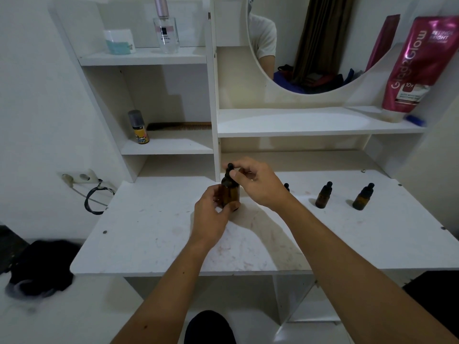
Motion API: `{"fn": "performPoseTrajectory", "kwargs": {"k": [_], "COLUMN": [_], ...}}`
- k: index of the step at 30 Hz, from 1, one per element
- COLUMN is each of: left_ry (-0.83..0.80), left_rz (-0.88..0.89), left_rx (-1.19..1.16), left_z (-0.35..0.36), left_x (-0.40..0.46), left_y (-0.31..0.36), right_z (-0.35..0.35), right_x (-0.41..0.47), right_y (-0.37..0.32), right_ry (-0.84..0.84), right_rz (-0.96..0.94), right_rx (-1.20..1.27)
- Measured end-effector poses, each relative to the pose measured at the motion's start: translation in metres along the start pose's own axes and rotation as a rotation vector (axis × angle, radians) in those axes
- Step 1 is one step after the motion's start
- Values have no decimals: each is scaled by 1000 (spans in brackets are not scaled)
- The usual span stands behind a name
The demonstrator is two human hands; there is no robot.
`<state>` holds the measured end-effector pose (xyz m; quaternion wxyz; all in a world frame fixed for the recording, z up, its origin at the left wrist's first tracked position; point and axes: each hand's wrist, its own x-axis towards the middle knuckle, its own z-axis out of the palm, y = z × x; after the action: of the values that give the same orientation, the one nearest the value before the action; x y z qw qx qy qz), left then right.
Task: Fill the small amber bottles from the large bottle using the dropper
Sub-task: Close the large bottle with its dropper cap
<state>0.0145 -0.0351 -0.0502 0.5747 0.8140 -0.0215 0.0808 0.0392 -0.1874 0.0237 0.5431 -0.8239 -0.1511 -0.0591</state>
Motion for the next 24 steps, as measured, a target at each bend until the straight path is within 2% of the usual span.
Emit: {"fn": "performPoseTrajectory", "kwargs": {"k": [8,15,24], "left_ry": [15,36,34], "left_rz": [2,-5,-2], "left_rx": [36,50,49], "left_z": [3,5,3], "left_x": [2,0,-1], "left_y": [-2,0,3], "right_z": [4,17,21], "right_x": [0,-6,-6], "right_y": [-3,-4,-4], "right_ry": [74,191,236], "right_rz": [66,22,10], "right_rx": [-32,-107,-141]}}
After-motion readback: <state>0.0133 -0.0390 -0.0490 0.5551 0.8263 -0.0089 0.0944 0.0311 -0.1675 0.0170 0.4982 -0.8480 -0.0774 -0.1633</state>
